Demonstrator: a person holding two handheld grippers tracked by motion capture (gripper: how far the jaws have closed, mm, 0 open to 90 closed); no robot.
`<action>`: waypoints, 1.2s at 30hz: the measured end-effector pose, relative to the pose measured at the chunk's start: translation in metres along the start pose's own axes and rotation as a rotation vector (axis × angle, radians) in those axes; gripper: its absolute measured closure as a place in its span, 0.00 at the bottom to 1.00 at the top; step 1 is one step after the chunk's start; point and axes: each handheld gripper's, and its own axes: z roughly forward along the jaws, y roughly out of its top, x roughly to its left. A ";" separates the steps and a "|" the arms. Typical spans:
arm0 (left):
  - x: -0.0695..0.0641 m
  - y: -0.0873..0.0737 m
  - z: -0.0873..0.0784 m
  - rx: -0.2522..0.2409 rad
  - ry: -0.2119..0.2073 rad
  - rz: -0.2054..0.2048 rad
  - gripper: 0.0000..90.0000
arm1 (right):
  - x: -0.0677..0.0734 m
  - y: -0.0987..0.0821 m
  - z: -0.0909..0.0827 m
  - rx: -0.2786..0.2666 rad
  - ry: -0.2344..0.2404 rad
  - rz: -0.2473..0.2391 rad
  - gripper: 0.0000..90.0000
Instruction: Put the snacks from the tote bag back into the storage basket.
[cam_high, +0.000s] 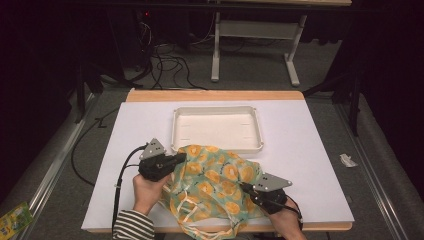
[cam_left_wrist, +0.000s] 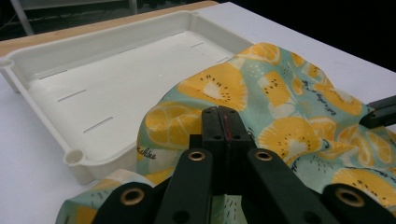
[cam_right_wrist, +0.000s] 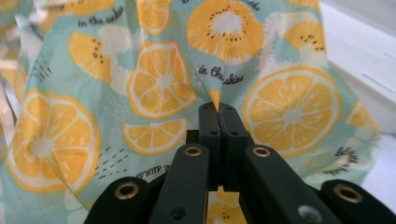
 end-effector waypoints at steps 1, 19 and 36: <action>-0.001 0.001 0.000 -0.001 -0.001 0.003 1.00 | -0.002 0.001 -0.004 -0.013 -0.003 0.013 1.00; -0.009 0.010 0.005 -0.013 -0.024 0.034 1.00 | -0.060 -0.015 -0.029 -0.098 -0.131 0.223 1.00; -0.013 0.009 0.011 0.003 -0.034 0.046 0.83 | -0.083 -0.037 -0.011 0.021 -0.189 0.292 1.00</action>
